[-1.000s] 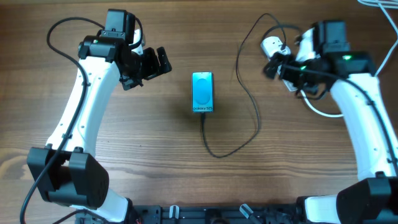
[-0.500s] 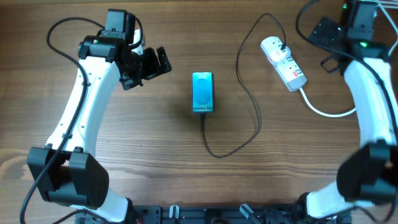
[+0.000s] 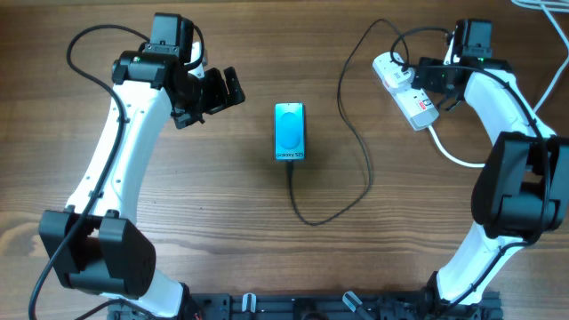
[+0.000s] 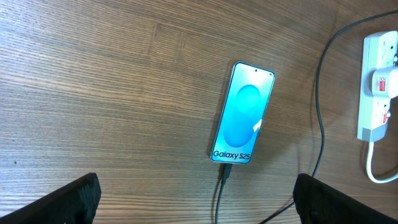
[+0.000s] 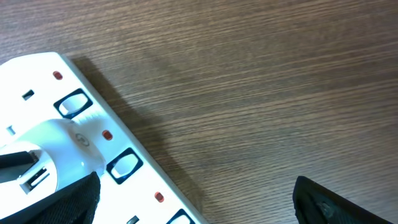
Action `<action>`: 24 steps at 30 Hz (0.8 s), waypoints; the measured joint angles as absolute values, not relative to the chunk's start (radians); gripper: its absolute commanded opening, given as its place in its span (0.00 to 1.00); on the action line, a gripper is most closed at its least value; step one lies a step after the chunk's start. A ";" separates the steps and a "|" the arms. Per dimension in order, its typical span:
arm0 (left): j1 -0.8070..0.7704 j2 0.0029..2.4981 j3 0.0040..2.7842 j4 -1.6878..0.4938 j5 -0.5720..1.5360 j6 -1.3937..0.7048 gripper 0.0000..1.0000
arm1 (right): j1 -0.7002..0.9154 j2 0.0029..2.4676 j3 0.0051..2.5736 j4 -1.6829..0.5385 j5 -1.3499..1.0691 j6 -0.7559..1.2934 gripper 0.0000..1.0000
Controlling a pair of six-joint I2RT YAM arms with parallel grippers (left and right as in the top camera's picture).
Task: Plug charger to phone and switch on socket
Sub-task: 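Move the right gripper to the white power strip and press its switch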
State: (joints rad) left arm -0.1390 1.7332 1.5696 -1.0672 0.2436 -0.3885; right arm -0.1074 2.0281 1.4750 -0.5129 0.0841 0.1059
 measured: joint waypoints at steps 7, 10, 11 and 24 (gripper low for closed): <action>-0.139 1.733 1.570 -1.067 0.244 -0.389 1.00 | -0.108 2.028 1.475 -0.507 0.072 0.109 1.00; -0.139 1.733 1.570 -1.067 0.244 -0.389 1.00 | -0.109 2.035 1.475 -0.496 0.072 0.115 1.00; -0.139 1.733 1.570 -1.068 0.244 -0.389 1.00 | -0.110 2.042 1.475 -0.492 0.072 0.115 1.00; -0.139 1.733 1.570 -1.067 0.244 -0.389 1.00 | -0.125 2.103 1.474 -0.469 0.072 0.119 1.00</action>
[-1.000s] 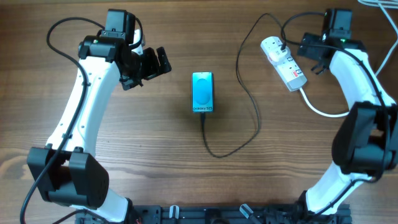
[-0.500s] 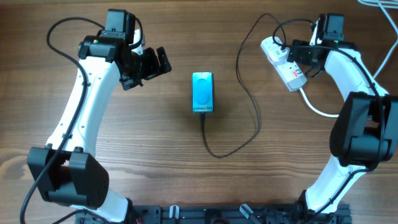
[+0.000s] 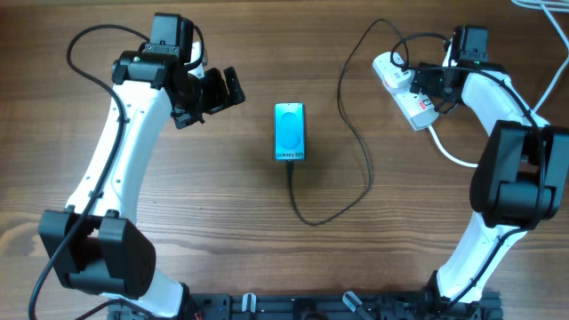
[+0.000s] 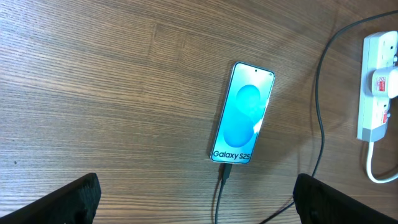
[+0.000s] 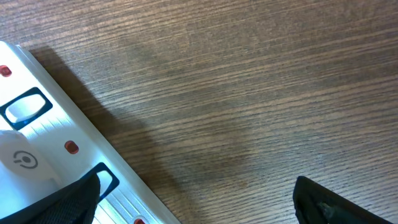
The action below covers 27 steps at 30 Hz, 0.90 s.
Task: Plug charger to phone and switch on socket
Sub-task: 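Move the right gripper to the white power strip and press its switch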
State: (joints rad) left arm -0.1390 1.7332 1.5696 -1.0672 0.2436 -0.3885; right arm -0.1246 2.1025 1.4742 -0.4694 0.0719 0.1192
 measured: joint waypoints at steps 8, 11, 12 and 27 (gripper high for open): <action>-0.139 1.733 1.570 -1.067 0.244 -0.389 1.00 | -0.130 2.104 1.475 -0.455 0.071 0.204 1.00; -0.139 1.733 1.570 -1.067 0.244 -0.389 1.00 | -0.133 2.104 1.474 -0.448 0.068 0.223 1.00; -0.139 1.733 1.570 -1.067 0.244 -0.389 1.00 | -0.134 2.104 1.475 -0.448 0.067 0.226 1.00; -0.139 1.733 1.570 -1.067 0.244 -0.389 1.00 | -0.141 2.128 1.475 -0.448 0.005 0.237 1.00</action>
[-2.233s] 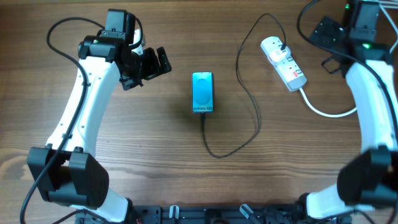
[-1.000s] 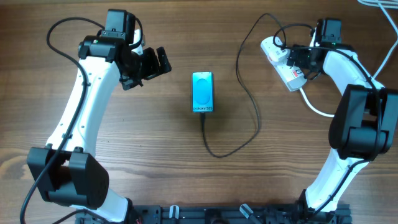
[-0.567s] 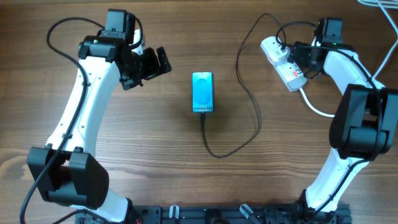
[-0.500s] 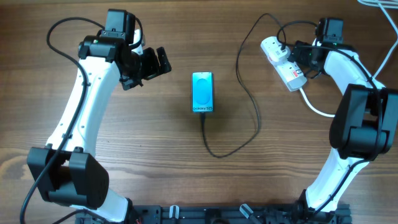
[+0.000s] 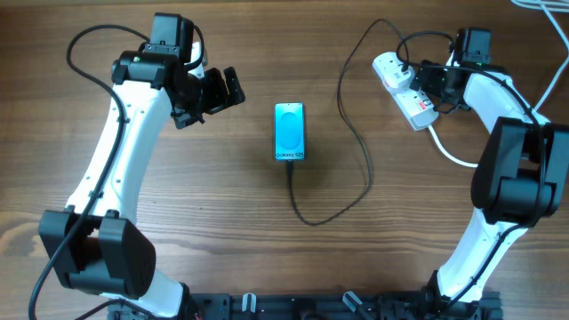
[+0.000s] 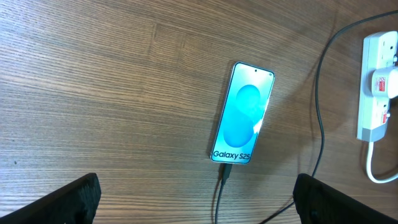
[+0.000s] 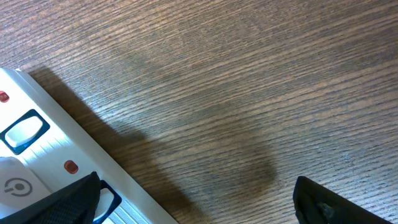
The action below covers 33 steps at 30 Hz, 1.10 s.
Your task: Plug charger to phone and switch on socket
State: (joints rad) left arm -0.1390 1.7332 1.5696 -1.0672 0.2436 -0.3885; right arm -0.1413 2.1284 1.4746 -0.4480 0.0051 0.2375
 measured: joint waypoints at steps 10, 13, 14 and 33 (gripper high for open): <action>-0.139 1.733 1.570 -1.067 0.244 -0.389 1.00 | -0.154 2.128 1.482 -0.481 -0.054 0.222 1.00; -0.139 1.733 1.570 -1.067 0.244 -0.389 1.00 | -0.154 2.128 1.483 -0.493 -0.071 0.218 1.00; -0.139 1.733 1.570 -1.067 0.244 -0.389 1.00 | -0.154 2.128 1.484 -0.494 -0.075 0.219 1.00; -0.139 1.733 1.570 -1.068 0.244 -0.389 1.00 | -0.144 2.029 1.461 -0.547 -0.072 0.252 1.00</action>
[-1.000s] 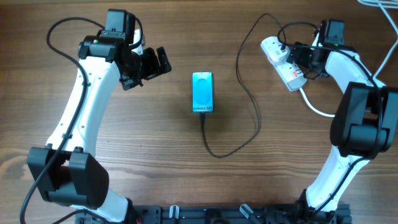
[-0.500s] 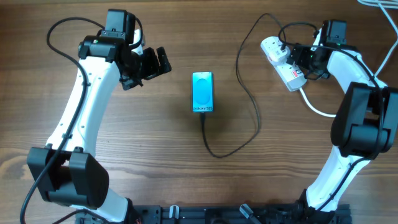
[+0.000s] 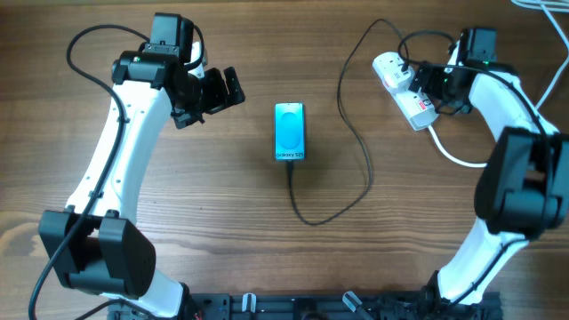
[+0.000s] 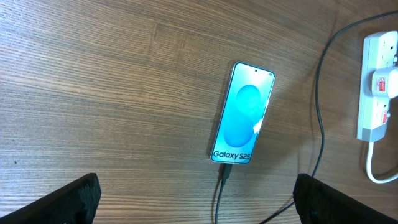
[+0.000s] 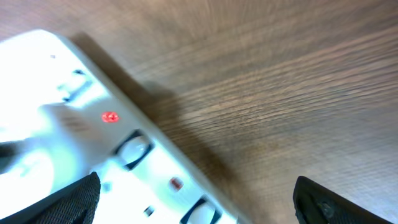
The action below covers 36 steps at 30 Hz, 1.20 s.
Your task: Plug charger to phone and switch on socket
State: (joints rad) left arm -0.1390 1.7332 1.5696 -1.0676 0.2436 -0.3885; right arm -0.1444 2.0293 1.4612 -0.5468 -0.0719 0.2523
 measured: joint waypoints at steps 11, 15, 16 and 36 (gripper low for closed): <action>-0.139 1.733 1.570 -1.067 0.243 -0.389 1.00 | -0.142 1.645 1.462 -0.687 0.030 0.345 1.00; -0.139 1.733 1.570 -1.067 0.242 -0.391 1.00 | -0.139 1.518 1.462 -0.810 0.035 0.377 1.00; -0.139 1.733 1.570 -1.067 0.243 -0.392 1.00 | -0.137 1.488 1.462 -0.838 0.036 0.380 1.00; -0.139 1.733 1.570 -1.068 0.242 -0.392 1.00 | -0.127 0.819 1.324 -1.259 0.034 0.472 1.00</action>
